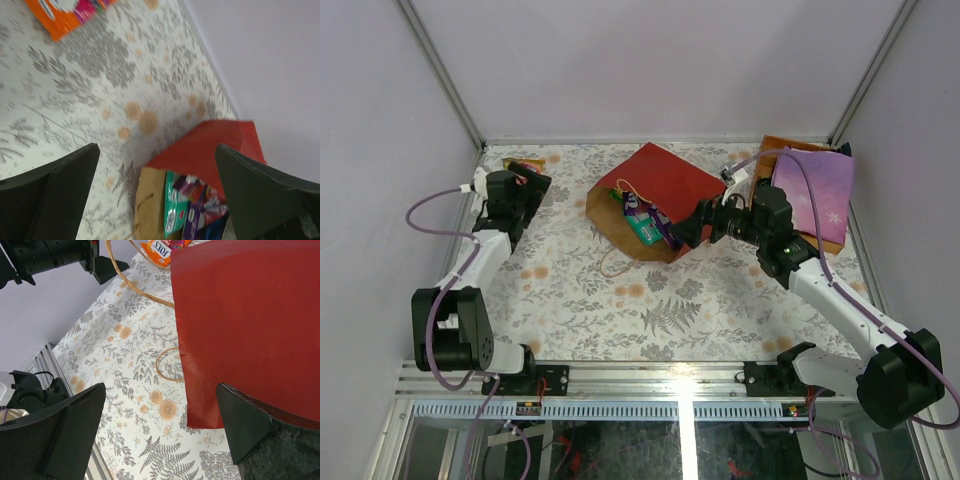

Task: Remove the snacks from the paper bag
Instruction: Place the snack at the corner of the board.

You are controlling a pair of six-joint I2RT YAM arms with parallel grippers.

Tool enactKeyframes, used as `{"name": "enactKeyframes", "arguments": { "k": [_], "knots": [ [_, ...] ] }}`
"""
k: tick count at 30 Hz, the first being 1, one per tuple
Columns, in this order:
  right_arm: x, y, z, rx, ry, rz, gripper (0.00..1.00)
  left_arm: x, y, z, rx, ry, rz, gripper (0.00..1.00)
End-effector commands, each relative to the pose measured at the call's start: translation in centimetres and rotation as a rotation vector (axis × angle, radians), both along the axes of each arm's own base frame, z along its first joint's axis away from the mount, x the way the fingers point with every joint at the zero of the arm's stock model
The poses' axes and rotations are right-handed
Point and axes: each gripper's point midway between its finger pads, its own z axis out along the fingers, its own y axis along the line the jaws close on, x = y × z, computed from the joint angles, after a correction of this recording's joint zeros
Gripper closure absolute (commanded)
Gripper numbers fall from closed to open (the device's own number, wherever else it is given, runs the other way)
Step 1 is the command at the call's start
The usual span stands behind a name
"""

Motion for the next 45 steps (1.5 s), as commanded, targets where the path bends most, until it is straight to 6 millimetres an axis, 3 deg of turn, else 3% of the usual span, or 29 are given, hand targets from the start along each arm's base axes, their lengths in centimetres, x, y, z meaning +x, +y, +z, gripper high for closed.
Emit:
{"name": "enactKeyframes", "arguments": {
  "k": [1,5,8,17,24,32,36,45],
  "knots": [
    [0.5,0.1,1.4,0.026,-0.043,-0.014,0.00,-1.6,-4.1,1.0,0.058,0.011,-0.131,0.00],
    [1.7,0.0,0.1,-0.067,-0.026,-0.074,0.04,-3.5,-6.9,1.0,0.090,0.021,-0.184,0.00],
    [2.0,0.3,0.4,-0.165,-0.097,-0.120,0.05,-5.2,-8.0,0.9,0.105,0.026,-0.209,0.00],
    [2.5,2.8,1.5,-0.407,-0.326,-0.197,0.08,-10.0,-10.0,-1.8,0.054,0.076,-0.322,0.00],
    [3.4,4.9,0.4,-0.698,-0.472,-0.228,0.09,-12.6,-11.1,-4.0,0.021,0.112,-0.377,0.00],
    [5.2,4.5,-0.8,-0.909,-0.557,-0.316,0.13,-14.2,-11.6,-5.6,0.011,0.145,-0.424,0.00],
    [6.2,4.1,-1.5,-1.000,-0.591,-0.348,0.24,-14.6,-11.8,-6.2,0.011,0.158,-0.450,0.00],
    [8.0,3.8,-1.5,-1.060,-0.660,-0.420,0.67,-14.4,-12.8,-6.4,-0.025,0.142,-0.477,0.00]
  ]
}}
